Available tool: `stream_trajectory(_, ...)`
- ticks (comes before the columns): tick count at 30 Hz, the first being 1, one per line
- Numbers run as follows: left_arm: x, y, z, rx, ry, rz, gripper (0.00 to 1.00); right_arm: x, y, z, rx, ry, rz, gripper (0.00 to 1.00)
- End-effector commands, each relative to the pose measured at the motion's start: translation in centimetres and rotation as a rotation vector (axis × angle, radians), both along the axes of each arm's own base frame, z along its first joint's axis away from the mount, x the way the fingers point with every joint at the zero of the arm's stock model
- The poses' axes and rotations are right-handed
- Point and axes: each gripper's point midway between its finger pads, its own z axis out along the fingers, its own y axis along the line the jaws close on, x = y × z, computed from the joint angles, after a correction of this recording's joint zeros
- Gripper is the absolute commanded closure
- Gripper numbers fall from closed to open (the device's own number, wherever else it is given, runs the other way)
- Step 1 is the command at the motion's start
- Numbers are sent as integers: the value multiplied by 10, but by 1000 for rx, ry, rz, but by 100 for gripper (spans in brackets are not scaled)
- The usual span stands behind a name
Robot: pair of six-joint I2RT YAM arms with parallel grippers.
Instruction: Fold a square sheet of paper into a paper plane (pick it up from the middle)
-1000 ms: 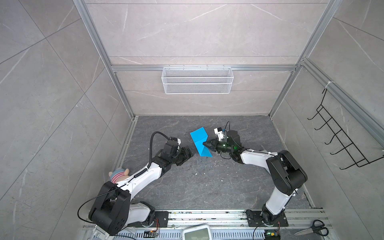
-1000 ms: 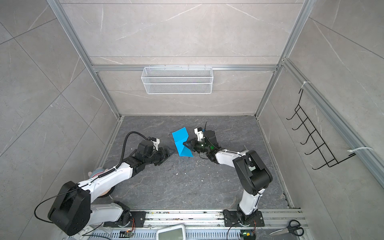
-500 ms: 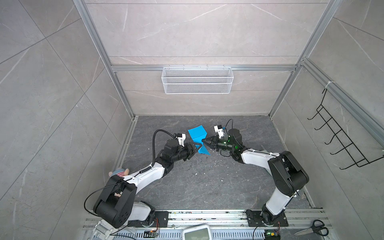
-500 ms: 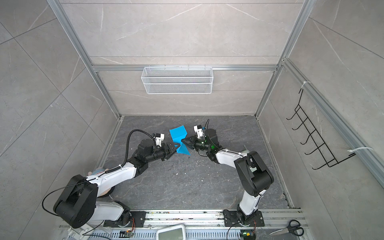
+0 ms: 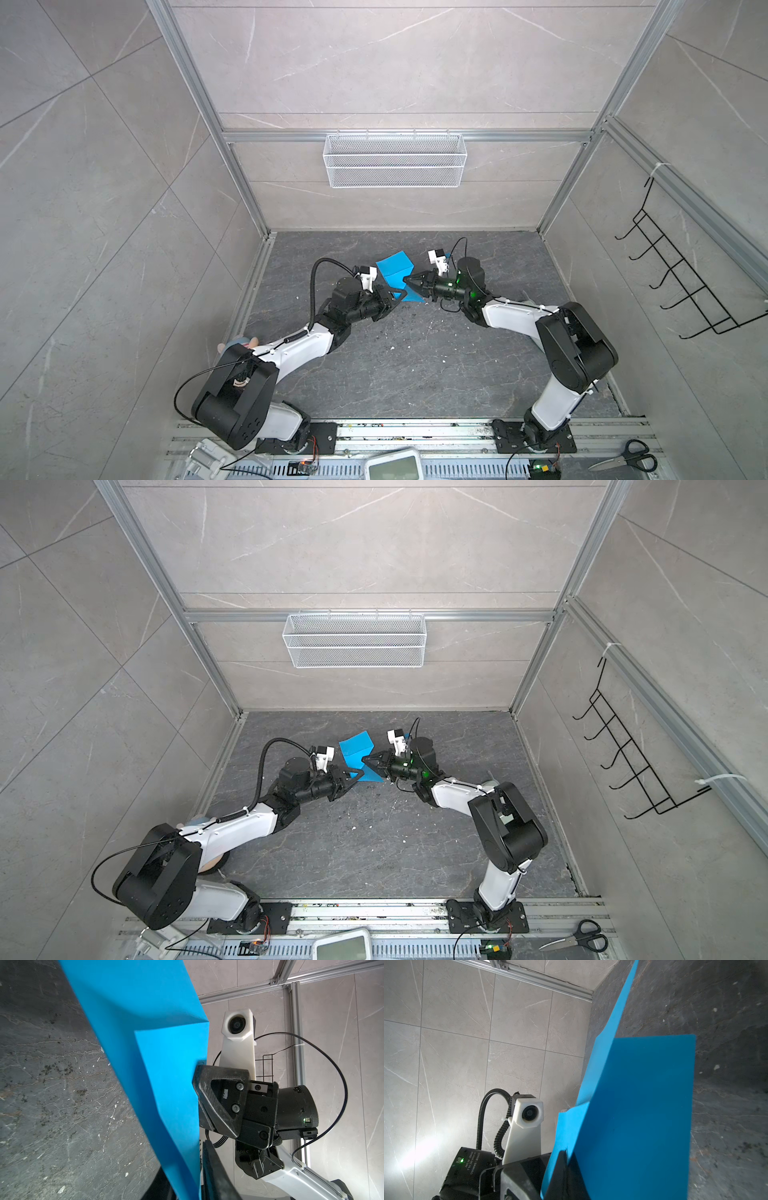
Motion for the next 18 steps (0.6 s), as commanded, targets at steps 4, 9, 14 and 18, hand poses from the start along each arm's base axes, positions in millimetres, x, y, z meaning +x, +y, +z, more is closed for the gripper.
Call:
stream_trajectory(4,5,3,14,-26,-41,35,68,-4,0,16,27,-48,15,100)
stream_trajectory(9,6,5,11,-16,-34,53,70,-4,0,14,24,-46,17,100)
stream_trajectory(14,6,5,12,-18,-38,53,80,-5,0,15,23,-49,19,100)
stream_trajectory(18,6,6,10,-8,-40,53,89,-4,0,14,20,-49,18,100)
